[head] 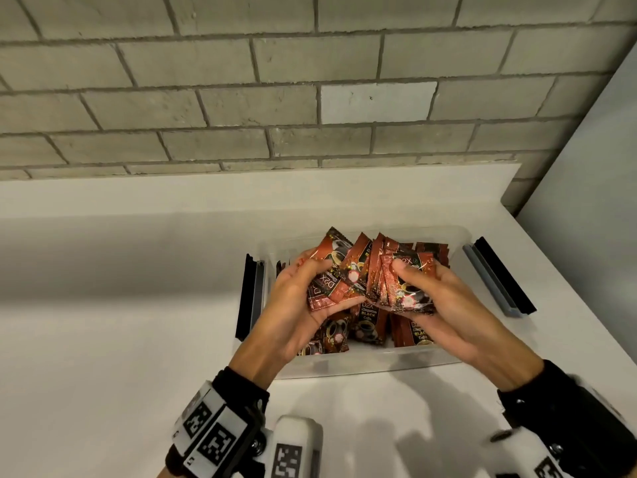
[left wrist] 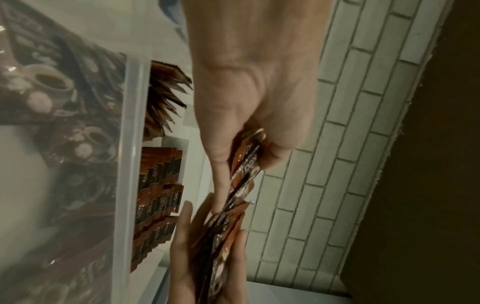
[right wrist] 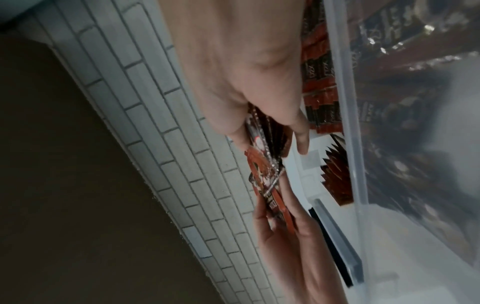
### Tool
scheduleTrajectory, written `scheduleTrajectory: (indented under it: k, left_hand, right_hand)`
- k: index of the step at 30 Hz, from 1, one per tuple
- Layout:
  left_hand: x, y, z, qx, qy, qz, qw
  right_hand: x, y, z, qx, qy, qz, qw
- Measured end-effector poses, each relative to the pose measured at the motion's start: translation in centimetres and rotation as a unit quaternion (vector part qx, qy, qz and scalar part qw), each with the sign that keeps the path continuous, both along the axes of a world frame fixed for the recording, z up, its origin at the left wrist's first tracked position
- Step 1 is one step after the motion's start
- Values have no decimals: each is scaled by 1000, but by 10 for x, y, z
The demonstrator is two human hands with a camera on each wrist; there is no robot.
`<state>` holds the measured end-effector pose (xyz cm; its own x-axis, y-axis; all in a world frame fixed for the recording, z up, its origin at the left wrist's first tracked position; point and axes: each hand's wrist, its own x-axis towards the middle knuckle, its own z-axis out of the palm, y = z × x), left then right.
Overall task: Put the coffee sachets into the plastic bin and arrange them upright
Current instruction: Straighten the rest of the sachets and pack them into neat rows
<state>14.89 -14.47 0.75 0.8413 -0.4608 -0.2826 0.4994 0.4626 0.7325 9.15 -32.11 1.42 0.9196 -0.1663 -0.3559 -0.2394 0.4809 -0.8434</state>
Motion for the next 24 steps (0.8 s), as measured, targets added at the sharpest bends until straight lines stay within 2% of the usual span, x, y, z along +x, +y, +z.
scheduleTrajectory:
  k: [4,10,12,15,18,21,22,24]
  left_hand:
    - [6,5,4,86,-60,-40,994]
    - [16,12,6,174,-122,-81,974]
    - [17,13,7,216,-156,-116,957]
    - [19,14,8,261,-209,-171,927]
    - [19,13,12,272,-218,-252,903]
    - [20,16,10,300,-228,-287,881]
    - [20,17,9,303,-232,-292,877]
    - [18,18,9,273,-202,-298,892]
  right_hand:
    - [2,-14,12,-91,-9,68,994]
    - [3,-31,32,-230,-19,149,962]
    - [4,-34,37,-235,-27,162,958]
    - [5,-32,39,-241,-21,232,942]
    - [5,-28,35,-218,-14,274,937]
    - [3,-26,29,-174,3,303,937]
    - [3,-26,27,-166,11,309,937]
    - [2,-27,22,-153,27,295,943]
